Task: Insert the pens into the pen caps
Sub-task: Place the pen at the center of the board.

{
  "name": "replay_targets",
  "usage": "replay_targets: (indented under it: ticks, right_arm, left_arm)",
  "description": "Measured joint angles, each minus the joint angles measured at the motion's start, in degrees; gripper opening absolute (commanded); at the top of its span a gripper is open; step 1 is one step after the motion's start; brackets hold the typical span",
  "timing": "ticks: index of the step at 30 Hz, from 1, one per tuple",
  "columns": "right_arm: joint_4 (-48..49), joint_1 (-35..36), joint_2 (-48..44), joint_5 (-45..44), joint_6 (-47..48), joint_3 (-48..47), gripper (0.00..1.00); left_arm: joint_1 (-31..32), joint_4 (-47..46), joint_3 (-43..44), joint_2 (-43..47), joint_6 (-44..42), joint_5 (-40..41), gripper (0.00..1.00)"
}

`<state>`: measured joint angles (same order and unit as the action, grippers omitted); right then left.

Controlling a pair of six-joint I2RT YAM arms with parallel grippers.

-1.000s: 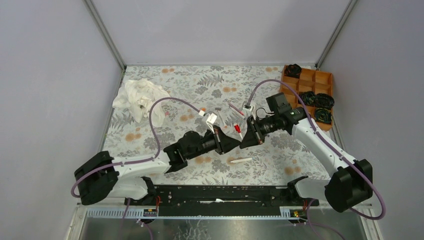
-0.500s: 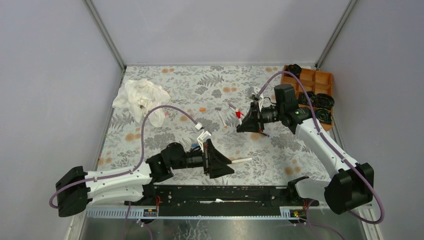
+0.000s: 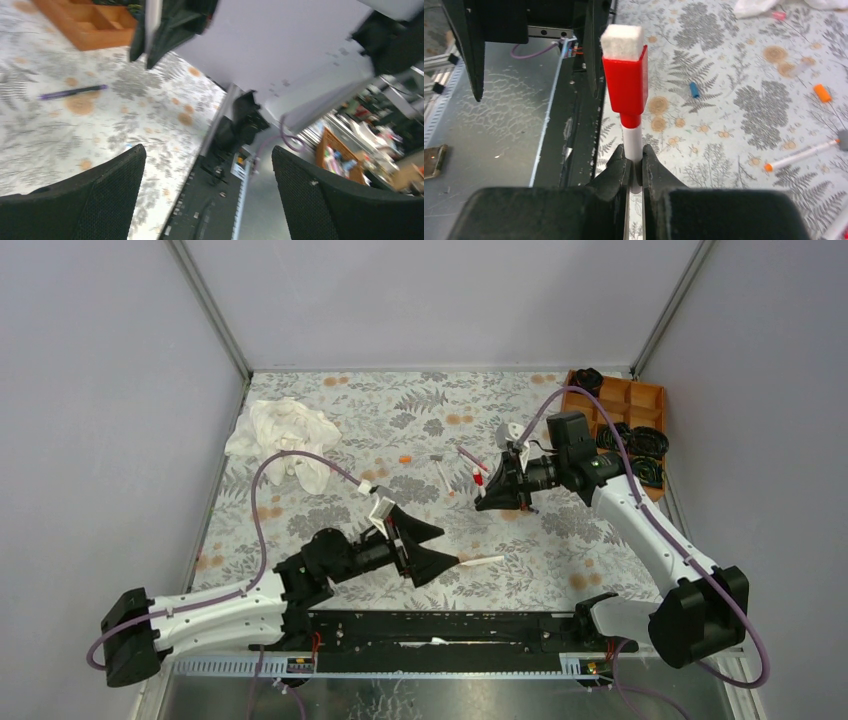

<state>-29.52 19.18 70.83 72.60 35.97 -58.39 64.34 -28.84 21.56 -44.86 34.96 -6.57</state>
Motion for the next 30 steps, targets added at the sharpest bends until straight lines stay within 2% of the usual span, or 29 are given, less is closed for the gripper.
replay_targets:
  ticks: [4,10,14,21,26,30]
  right_arm:
    - [3.6,0.0,0.6,-6.4,-4.1,0.1,0.07]
    - [8.5,-1.2,4.7,-21.9,-10.9,0.1,0.06]
    - [9.1,-3.7,11.0,-31.6,-14.1,-1.6,0.08]
    - [6.8,-5.9,27.3,-47.3,-15.4,-12.8,0.11]
    - [3.6,-7.2,36.8,-53.0,-15.2,-21.2,0.17]
    - [0.5,-8.1,43.3,-55.3,-15.0,-26.4,0.24]
  left_arm:
    - [-4.4,0.7,0.1,-1.7,-0.7,2.4,0.99]
    - [-23.1,2.4,2.7,-7.8,1.7,-5.7,0.99]
    - [-30.7,10.5,10.2,-11.3,-0.4,-10.6,0.98]
    - [-33.7,27.6,22.8,-12.9,-11.0,-10.0,0.98]
    - [-33.7,35.8,21.9,-7.1,-17.5,-5.7,0.98]
    - [-33.7,38.0,21.4,-4.5,-19.8,-3.9,0.98]
